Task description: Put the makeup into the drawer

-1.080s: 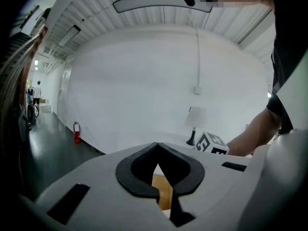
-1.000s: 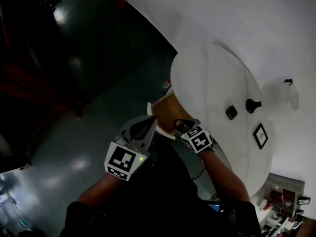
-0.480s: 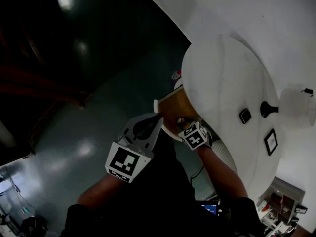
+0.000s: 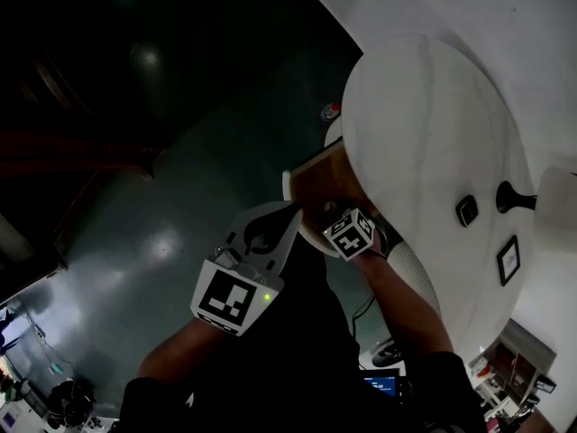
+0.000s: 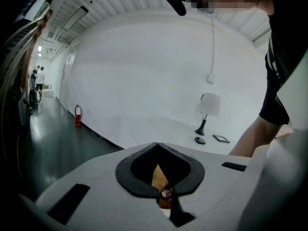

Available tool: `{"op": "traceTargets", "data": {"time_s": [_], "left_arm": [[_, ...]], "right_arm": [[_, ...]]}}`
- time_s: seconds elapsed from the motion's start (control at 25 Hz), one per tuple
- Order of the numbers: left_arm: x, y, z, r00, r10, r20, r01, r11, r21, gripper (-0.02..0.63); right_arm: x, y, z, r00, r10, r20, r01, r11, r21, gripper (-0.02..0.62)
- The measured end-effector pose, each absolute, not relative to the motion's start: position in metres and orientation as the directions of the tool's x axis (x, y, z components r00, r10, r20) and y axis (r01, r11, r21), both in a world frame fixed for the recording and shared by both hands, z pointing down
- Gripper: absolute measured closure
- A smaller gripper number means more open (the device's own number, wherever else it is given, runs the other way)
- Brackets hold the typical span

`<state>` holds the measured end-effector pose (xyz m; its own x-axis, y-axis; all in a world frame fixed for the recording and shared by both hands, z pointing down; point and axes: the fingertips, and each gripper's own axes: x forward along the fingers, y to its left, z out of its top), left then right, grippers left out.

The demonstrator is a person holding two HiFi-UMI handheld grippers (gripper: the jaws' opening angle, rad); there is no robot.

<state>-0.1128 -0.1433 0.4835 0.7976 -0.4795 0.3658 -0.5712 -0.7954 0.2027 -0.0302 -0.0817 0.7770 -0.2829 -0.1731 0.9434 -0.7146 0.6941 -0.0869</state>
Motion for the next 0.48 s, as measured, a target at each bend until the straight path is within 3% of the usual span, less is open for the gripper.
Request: {"op": "traceTargets", "data": {"time_s": [0.48], "left_arm": [[-0.109, -0.142, 0.522, 0.784, -0.460, 0.418, -0.585, -0.772, 0.247, 0.595]], "right_arm": [[-0.037, -0.083, 0.830, -0.247, -0.069, 0.966, -0.670, 0.733, -0.119, 0.380]]}}
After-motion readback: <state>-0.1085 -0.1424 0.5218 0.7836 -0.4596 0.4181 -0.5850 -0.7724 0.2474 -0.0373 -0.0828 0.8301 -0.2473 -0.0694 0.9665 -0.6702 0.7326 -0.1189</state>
